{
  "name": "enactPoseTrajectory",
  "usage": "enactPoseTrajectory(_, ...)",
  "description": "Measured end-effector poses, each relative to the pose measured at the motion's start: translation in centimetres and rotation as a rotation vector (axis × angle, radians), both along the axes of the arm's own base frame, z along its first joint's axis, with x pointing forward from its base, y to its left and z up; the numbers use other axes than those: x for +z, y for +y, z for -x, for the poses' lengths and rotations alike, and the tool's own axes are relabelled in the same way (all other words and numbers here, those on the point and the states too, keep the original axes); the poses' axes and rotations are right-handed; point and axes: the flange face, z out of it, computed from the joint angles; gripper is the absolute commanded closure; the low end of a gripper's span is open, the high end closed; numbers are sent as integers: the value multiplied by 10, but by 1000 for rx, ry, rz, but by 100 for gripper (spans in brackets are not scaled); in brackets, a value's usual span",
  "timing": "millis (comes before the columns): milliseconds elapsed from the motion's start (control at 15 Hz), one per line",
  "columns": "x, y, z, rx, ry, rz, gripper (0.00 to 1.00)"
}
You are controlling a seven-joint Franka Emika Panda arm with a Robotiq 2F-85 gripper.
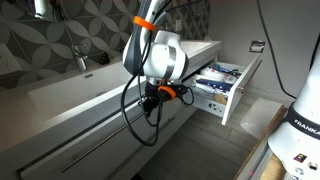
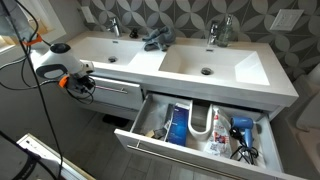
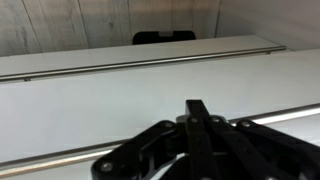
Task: Close the open drawer on the left
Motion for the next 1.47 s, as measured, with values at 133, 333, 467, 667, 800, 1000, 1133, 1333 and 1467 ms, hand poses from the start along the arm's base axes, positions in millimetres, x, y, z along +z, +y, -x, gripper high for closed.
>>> enactPoseTrajectory(133, -2, -2, -8, 11, -18, -13, 100)
enactPoseTrajectory(333, -4, -4, -15, 27, -48, -26, 100)
enactPoseTrajectory(467, -6, -4, -18, 32, -71, -34, 100)
enactPoseTrajectory(667, -10, -5, -22, 31, -87, -55, 100)
enactPoseTrajectory(800, -20, -9, -20, 29, -66, -65, 100)
enactPoseTrajectory(1000, -35, -19, -5, 50, -9, -41, 67)
enactPoseTrajectory(1133, -34, -24, 8, 80, 29, -23, 54)
enactPoseTrajectory(1333, -9, -28, 22, 120, 42, -5, 32)
enactPoseTrajectory(1467, 18, -32, 22, 126, 15, 15, 18)
